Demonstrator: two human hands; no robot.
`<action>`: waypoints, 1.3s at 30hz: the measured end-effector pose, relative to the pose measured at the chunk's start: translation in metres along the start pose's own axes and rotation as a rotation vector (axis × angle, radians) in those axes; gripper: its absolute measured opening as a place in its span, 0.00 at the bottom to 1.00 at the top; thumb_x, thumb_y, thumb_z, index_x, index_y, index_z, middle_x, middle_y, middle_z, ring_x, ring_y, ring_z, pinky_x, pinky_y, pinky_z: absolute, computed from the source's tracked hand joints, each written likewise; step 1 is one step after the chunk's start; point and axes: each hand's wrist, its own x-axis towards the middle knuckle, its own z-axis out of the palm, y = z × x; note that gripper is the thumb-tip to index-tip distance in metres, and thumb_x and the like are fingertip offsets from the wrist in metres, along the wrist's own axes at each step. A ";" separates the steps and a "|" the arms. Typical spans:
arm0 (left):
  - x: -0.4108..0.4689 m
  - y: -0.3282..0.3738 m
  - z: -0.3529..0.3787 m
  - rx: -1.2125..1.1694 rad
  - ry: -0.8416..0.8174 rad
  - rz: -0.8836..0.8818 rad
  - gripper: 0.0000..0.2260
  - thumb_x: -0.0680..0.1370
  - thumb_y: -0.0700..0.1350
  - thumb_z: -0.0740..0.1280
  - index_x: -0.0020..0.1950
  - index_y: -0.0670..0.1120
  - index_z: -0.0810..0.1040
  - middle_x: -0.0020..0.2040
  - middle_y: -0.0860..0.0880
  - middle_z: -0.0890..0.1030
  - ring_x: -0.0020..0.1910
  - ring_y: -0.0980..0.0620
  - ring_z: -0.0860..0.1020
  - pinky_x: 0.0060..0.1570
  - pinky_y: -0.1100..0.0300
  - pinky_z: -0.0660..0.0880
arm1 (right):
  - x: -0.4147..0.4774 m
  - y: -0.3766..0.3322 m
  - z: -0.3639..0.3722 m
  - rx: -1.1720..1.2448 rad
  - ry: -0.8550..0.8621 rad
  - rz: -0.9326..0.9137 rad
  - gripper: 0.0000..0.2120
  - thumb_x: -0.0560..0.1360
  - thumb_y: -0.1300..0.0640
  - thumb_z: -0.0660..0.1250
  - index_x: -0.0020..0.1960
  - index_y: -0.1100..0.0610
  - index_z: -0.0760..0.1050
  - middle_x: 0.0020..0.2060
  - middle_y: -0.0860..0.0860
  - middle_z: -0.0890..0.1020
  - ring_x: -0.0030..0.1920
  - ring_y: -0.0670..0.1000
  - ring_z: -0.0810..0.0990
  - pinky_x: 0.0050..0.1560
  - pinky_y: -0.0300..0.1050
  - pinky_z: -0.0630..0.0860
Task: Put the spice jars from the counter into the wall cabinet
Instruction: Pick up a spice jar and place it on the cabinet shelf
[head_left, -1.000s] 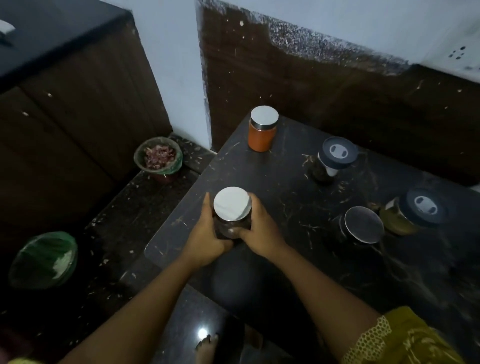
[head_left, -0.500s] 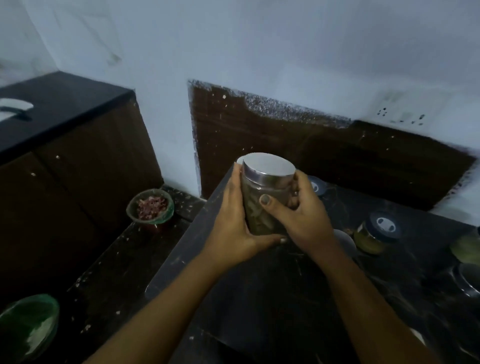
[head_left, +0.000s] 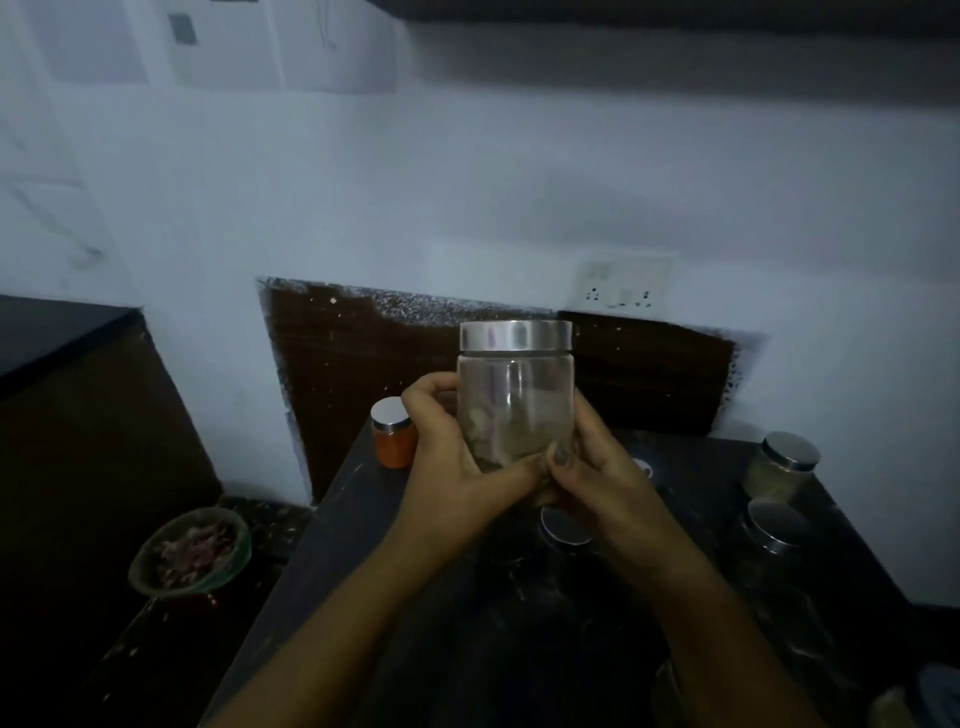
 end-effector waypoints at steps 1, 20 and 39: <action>0.000 0.001 0.002 -0.012 0.004 -0.011 0.31 0.58 0.55 0.72 0.53 0.56 0.58 0.56 0.51 0.69 0.53 0.58 0.78 0.45 0.63 0.78 | -0.002 0.000 -0.001 0.029 -0.007 -0.005 0.37 0.70 0.50 0.69 0.74 0.44 0.56 0.66 0.48 0.74 0.63 0.50 0.75 0.58 0.48 0.77; 0.005 0.016 0.001 -0.102 0.031 -0.013 0.24 0.75 0.47 0.60 0.70 0.47 0.59 0.57 0.54 0.73 0.51 0.65 0.79 0.42 0.72 0.76 | -0.010 -0.022 0.007 -0.088 0.165 -0.071 0.41 0.58 0.36 0.69 0.66 0.29 0.52 0.66 0.43 0.71 0.59 0.42 0.76 0.53 0.39 0.78; 0.001 0.020 -0.007 0.232 0.063 0.065 0.29 0.71 0.53 0.68 0.70 0.54 0.63 0.61 0.64 0.75 0.59 0.62 0.75 0.55 0.62 0.76 | -0.006 -0.023 0.009 0.042 0.319 -0.166 0.33 0.65 0.64 0.71 0.68 0.49 0.67 0.58 0.44 0.79 0.56 0.41 0.79 0.46 0.33 0.78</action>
